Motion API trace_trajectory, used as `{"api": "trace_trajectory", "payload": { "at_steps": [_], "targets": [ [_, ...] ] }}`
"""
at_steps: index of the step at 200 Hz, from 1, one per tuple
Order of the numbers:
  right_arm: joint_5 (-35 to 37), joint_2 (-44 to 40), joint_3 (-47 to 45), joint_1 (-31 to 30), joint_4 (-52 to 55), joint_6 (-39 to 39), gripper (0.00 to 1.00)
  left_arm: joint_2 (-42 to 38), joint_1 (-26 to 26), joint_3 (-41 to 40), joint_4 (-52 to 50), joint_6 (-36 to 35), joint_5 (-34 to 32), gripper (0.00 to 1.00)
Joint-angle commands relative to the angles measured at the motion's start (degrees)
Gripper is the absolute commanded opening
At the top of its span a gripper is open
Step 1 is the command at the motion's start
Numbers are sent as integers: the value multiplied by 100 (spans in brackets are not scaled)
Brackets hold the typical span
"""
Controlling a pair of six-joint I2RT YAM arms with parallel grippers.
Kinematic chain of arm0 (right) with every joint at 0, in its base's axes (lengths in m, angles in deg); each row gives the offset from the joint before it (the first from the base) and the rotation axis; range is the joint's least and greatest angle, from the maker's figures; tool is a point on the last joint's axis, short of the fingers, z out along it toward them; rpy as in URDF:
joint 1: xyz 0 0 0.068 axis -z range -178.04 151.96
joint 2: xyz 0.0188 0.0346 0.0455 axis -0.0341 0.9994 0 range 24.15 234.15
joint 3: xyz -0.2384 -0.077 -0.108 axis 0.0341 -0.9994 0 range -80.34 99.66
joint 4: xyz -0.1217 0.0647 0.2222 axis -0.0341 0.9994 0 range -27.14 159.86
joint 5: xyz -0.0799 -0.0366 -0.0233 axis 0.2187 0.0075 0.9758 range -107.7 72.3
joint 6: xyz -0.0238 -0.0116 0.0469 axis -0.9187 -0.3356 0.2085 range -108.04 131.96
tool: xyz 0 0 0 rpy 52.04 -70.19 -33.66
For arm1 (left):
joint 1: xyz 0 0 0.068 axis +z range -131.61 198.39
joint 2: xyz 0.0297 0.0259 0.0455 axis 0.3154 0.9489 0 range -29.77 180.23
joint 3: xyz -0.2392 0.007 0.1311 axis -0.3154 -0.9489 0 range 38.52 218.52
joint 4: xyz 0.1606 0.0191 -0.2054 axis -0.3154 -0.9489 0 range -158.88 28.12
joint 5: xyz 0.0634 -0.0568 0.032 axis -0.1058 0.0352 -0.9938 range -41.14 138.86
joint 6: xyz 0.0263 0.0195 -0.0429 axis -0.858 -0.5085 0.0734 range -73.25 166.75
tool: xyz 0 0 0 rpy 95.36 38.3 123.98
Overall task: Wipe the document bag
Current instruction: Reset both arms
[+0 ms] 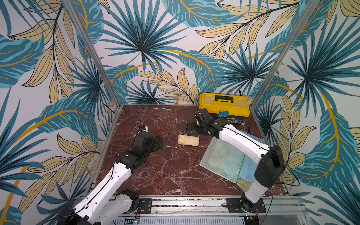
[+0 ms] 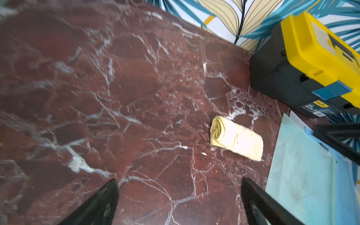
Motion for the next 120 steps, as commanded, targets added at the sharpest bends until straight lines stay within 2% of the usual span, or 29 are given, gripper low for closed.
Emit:
{"api": "trace_trajectory", "payload": {
  "at_steps": [1, 21, 39, 57, 71, 93, 120],
  "targets": [
    [383, -786, -770, 32, -427, -288, 100, 42, 48, 418, -45, -1204, -795, 100],
    [1174, -1624, -1466, 84, -593, -395, 100, 275, 162, 588, -10, -1814, -1268, 100],
    [2151, -2634, -2414, 206, -1211, -625, 99, 471, 490, 600, 187, -2322, -1205, 100],
    [2992, -3674, -3533, 492, -2305, -997, 100, 516, 868, 72, 1074, -2669, -752, 100],
    [3340, -4235, -4217, 745, -3088, -1396, 99, 612, 1250, -345, 1724, -2680, -233, 99],
    [3811, -4455, -4855, 981, -3885, -2030, 100, 811, 1711, -930, 2608, -2657, -113, 100],
    [4217, -3935, -5215, 1272, -4510, -2497, 100, 952, 1948, -1681, 4088, -2793, 48, 100]
  ]
}}
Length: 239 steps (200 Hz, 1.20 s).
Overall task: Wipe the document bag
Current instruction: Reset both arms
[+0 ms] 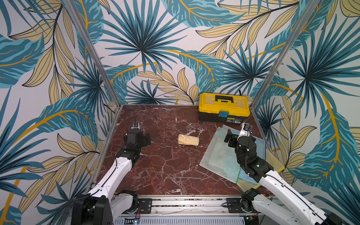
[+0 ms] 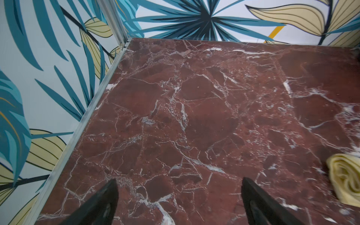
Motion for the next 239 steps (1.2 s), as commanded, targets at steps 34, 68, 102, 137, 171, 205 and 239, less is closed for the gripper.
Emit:
{"api": "trace_trajectory", "payload": {
  "at_steps": [34, 68, 102, 137, 171, 205, 239],
  "targets": [
    [323, 1378, -1027, 921, -2696, -815, 100, 771, 288, -700, 2681, -493, 389, 100],
    [58, 2238, -1272, 1156, -3860, -986, 100, 1142, 325, -1133, 3897, -573, 377, 100],
    [-534, 3026, -1622, 1563, -5241, -1013, 100, 1568, 326, -925, 4116, -805, 648, 100],
    [-1074, 3241, -1623, 1641, -5366, -1119, 100, 2176, 636, -886, 4531, -603, 903, 100],
    [-1702, 3853, -1531, 1875, -5813, -1221, 100, 2303, 695, -1062, 4982, -566, 943, 100],
    [-1755, 3655, -1325, 1998, -5096, -948, 99, 2307, 669, -1057, 4978, -580, 899, 100],
    [-1755, 3653, -1323, 1998, -5092, -948, 99, 2315, 668, -1049, 4982, -584, 899, 100]
  ]
}}
